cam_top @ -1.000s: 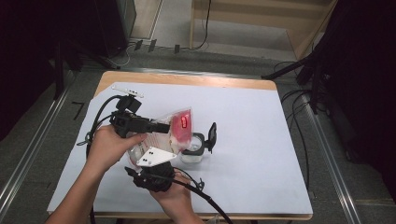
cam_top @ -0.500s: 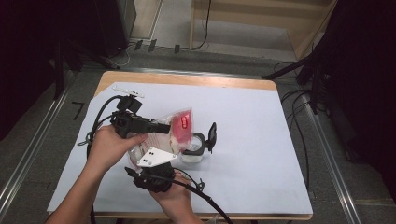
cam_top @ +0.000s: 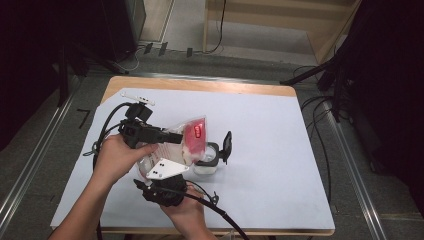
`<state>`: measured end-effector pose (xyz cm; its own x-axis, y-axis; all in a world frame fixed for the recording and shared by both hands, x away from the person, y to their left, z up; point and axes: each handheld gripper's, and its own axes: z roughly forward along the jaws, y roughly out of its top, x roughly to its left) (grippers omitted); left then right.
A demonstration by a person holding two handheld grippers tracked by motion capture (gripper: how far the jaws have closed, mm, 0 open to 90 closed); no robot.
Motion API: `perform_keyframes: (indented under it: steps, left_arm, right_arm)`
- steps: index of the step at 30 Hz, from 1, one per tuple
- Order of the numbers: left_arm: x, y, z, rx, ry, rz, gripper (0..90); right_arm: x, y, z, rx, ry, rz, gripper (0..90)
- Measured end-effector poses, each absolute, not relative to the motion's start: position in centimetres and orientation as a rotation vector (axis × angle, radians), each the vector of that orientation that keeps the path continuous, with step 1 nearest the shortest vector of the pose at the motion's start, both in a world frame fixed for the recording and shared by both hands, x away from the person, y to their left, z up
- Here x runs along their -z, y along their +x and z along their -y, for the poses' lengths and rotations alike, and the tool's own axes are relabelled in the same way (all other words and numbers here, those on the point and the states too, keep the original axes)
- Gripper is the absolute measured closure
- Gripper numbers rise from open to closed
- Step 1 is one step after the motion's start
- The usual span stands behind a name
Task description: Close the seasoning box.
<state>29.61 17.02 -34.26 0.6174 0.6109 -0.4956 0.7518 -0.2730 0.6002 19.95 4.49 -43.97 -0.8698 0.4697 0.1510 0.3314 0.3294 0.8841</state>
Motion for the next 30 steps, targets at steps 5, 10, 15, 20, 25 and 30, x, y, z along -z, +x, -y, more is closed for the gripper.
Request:
perform_keyframes:
  steps: [5, 10, 15, 20, 25, 30]
  left_arm:
    - [34.23, 29.59, -17.04, 0.195, 1.982, -1.078, 63.8]
    - [33.99, 29.44, -17.04, 0.147, 1.995, -1.085, 70.7]
    - [33.81, 29.37, -17.12, 0.120, 2.000, -1.092, 73.4]
    - [33.61, 29.30, -17.23, 0.092, 1.998, -1.099, 73.5]
    - [33.68, 29.46, -17.46, 0.089, 1.993, -1.103, 73.6]
    - [33.59, 29.42, -17.52, 0.075, 1.984, -1.115, 73.7]
  right_arm:
    - [43.99, 19.98, -4.50, -1.584, 0.744, -2.448, 64.1]
    - [43.98, 20.13, -4.53, -1.591, 0.739, -2.448, 64.1]
    - [43.95, 20.25, -4.63, -1.598, 0.734, -2.449, 64.2]
    - [43.91, 20.49, -4.76, -1.596, 0.712, -2.444, 64.2]
    - [43.94, 20.62, -4.90, -1.589, 0.708, -2.449, 64.2]
    - [43.96, 20.81, -5.03, -1.582, 0.707, -2.454, 64.3]
